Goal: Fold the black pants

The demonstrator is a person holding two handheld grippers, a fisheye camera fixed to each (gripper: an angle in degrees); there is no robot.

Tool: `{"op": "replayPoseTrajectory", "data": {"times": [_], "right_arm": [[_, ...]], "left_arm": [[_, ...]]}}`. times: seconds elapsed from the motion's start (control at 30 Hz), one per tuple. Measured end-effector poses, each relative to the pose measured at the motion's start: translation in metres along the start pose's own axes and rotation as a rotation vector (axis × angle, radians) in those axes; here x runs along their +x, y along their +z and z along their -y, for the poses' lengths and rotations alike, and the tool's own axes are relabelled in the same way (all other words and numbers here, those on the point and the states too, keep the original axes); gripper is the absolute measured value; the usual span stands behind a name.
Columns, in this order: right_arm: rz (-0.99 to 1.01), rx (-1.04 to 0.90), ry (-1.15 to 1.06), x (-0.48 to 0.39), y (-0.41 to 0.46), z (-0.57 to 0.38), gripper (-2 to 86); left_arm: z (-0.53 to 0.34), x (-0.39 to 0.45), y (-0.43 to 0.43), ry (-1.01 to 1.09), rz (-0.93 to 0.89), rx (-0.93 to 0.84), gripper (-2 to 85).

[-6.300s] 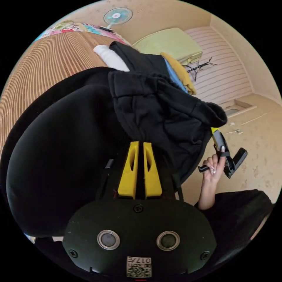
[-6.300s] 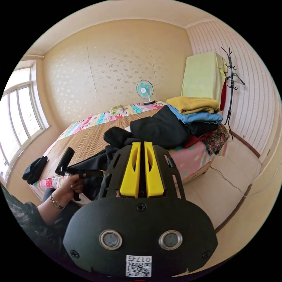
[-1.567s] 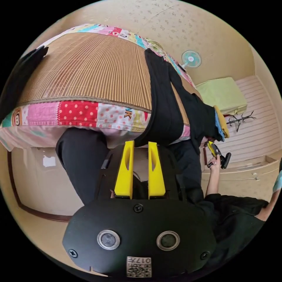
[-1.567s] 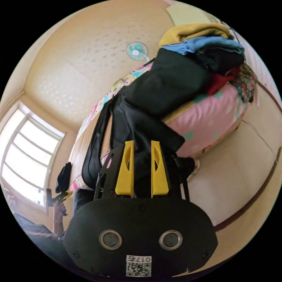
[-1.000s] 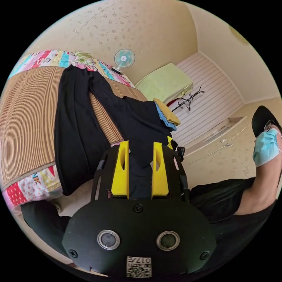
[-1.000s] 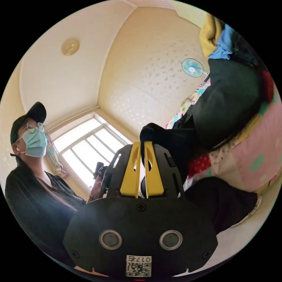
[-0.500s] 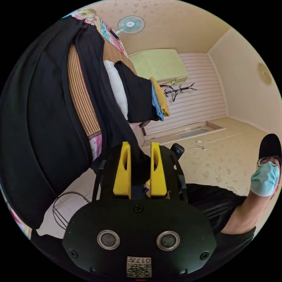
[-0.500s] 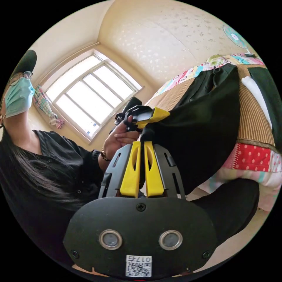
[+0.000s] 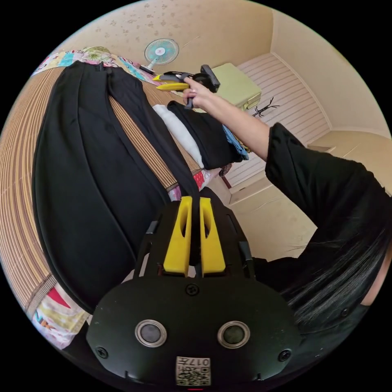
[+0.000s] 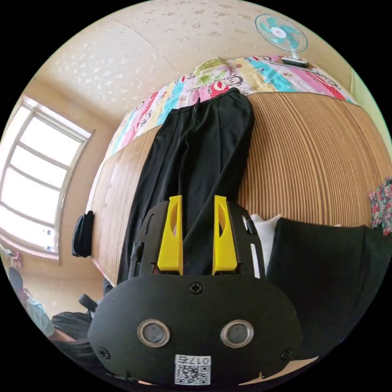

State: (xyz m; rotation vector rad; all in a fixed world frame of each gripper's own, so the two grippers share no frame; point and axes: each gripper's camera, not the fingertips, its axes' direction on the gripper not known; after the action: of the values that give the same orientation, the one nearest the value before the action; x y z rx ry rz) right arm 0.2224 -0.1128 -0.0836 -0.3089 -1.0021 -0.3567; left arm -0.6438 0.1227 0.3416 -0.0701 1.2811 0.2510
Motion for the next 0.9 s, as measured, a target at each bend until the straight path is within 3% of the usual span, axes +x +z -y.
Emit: {"op": "replayPoseTrajectory", "data": {"times": [0.17,0.3,0.4,0.47,0.57,0.67,0.77,0.9], "right_arm": [[-0.109,0.021,0.111,-0.01,0.064,0.057,14.1],[-0.341,0.083,0.157,-0.043,0.093,0.069,5.1],[-0.459,0.34,-0.098,-0.12,0.084,0.05,3.4],[-0.494,0.355,-0.25,-0.176,0.095,0.044,3.0],[-0.453,0.348,-0.413,-0.255,0.114,0.035,2.9],[-0.266,0.301,-0.461,-0.301,0.133,0.035,3.1],[-0.087,0.098,-0.373,-0.297,0.168,0.051,3.6],[0.066,0.078,-0.359,-0.27,0.151,0.018,5.1]], "left_arm": [[-0.001,-0.011,-0.006,0.002,-0.058,-0.071,1.3],[-0.001,-0.024,-0.013,0.013,-0.117,-0.109,0.6],[0.001,-0.033,-0.02,0.043,-0.165,-0.17,0.3],[0.002,-0.033,-0.027,0.095,-0.203,-0.214,0.3],[0.001,-0.031,-0.039,0.186,-0.245,-0.334,0.8],[-0.005,-0.038,-0.05,0.222,-0.244,-0.468,1.8],[-0.009,-0.055,-0.063,0.212,-0.222,-0.506,4.2],[-0.01,-0.081,-0.07,0.157,-0.285,-0.53,7.9]]}}
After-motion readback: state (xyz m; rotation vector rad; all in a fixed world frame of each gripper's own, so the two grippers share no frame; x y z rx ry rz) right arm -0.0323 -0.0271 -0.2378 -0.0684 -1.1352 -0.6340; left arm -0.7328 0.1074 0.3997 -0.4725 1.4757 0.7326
